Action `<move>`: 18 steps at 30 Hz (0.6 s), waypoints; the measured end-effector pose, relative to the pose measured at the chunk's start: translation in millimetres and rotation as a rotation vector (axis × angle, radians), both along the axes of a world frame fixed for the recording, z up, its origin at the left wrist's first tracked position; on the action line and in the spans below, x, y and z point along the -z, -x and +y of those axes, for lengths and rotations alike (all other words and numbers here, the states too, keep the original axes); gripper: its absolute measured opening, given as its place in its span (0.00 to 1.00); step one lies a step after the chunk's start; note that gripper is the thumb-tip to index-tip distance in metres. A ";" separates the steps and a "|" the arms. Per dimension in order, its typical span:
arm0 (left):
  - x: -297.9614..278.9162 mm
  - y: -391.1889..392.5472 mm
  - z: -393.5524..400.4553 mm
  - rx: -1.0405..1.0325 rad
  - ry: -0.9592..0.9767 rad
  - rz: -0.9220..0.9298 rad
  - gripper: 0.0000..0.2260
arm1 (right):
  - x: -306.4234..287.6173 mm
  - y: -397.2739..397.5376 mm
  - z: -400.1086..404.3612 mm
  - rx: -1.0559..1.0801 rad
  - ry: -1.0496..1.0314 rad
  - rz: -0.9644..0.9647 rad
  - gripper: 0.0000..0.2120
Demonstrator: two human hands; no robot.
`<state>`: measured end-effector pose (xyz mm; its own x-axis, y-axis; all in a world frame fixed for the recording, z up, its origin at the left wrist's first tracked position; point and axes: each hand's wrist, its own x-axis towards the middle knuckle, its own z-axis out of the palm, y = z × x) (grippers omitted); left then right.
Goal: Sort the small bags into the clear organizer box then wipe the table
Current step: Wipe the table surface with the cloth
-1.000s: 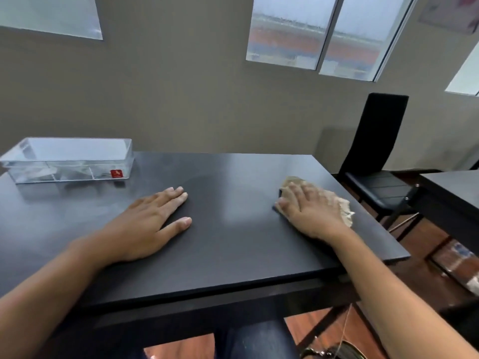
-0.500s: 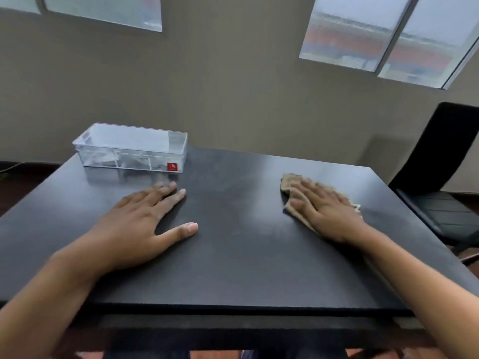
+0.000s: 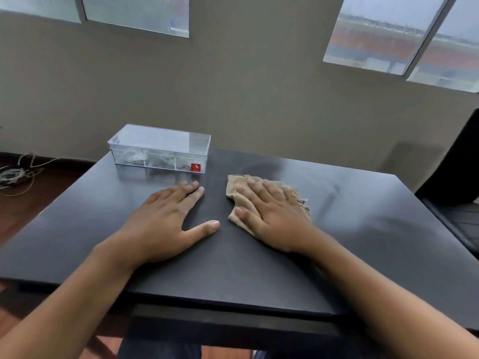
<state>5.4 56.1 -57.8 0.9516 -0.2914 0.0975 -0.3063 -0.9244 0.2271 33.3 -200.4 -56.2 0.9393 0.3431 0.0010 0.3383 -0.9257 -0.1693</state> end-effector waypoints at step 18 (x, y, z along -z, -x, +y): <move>-14.4 -30.2 -178.4 0.507 -0.167 0.001 0.42 | -1.5 159.8 -227.4 0.603 -0.008 0.036 0.32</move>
